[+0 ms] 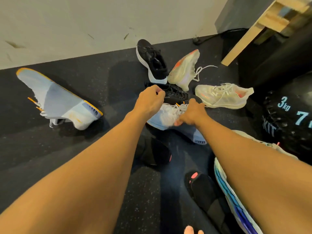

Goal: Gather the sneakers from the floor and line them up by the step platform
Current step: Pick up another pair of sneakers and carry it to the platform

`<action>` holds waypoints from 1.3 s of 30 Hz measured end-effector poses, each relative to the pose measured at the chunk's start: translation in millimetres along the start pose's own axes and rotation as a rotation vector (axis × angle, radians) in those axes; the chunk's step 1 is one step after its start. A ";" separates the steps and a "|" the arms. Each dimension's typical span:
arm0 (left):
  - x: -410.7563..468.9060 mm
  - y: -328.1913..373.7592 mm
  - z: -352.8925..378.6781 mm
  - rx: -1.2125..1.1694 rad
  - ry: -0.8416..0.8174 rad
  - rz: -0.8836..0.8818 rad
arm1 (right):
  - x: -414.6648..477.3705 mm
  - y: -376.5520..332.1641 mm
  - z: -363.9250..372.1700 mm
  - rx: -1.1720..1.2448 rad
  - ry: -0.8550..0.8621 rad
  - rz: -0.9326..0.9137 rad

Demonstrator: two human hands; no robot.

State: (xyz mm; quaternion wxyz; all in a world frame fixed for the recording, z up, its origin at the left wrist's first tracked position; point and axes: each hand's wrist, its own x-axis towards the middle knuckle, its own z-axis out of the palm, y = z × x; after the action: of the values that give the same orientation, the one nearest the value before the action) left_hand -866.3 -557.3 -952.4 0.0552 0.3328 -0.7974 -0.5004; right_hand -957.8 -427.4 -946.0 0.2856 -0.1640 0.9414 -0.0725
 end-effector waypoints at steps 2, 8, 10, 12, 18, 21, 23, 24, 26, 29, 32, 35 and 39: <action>-3.4 -1.9 -12.6 -0.022 0.007 -0.018 | 1.1 -11.6 -11.5 0.175 -0.085 0.046; -18.6 -15.7 -77.5 -0.146 0.536 -0.022 | -3.7 -67.9 -32.1 0.585 -0.115 0.041; -25.5 -28.7 -107.0 -0.239 0.824 -0.085 | -5.8 -90.9 -35.0 0.755 -0.059 -0.019; -33.1 -51.2 -133.0 -0.350 1.008 -0.218 | -7.5 -108.4 -31.2 1.002 -0.097 -0.034; -54.0 -134.2 -164.4 -0.673 0.913 -0.750 | -13.4 -148.5 -8.6 1.508 -0.321 -0.051; -56.5 -149.3 -163.7 -0.752 0.769 -0.823 | -10.0 -163.1 0.2 1.604 -0.360 -0.033; -54.7 -152.6 -159.2 -0.744 0.724 -0.822 | -5.0 -174.7 6.3 1.568 -0.287 -0.050; -53.3 -152.5 -156.7 -0.733 0.736 -0.819 | -3.0 -181.6 10.4 1.536 -0.238 -0.067; -50.1 -150.4 -153.6 -0.725 0.790 -0.833 | 0.8 -195.8 22.9 1.422 -0.072 -0.139; -45.9 -147.9 -145.9 -0.809 0.814 -0.879 | 8.1 -213.2 47.9 1.142 0.206 -0.204; -44.8 -151.8 -134.6 -0.966 0.699 -0.849 | 17.0 -218.7 67.1 0.955 0.285 -0.258; -41.7 -147.4 -135.2 -0.863 0.646 -0.754 | 21.1 -208.0 87.0 0.645 0.146 -0.425; -33.3 -118.5 -158.5 -0.093 0.644 -0.442 | 20.9 -190.8 100.9 0.206 0.183 -0.696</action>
State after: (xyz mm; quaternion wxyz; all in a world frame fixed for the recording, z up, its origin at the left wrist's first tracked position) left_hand -717.5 -691.4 -965.0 0.2085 0.6337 -0.6247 -0.4059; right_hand -866.5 -617.6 -996.1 0.1734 -0.4376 0.8387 -0.2738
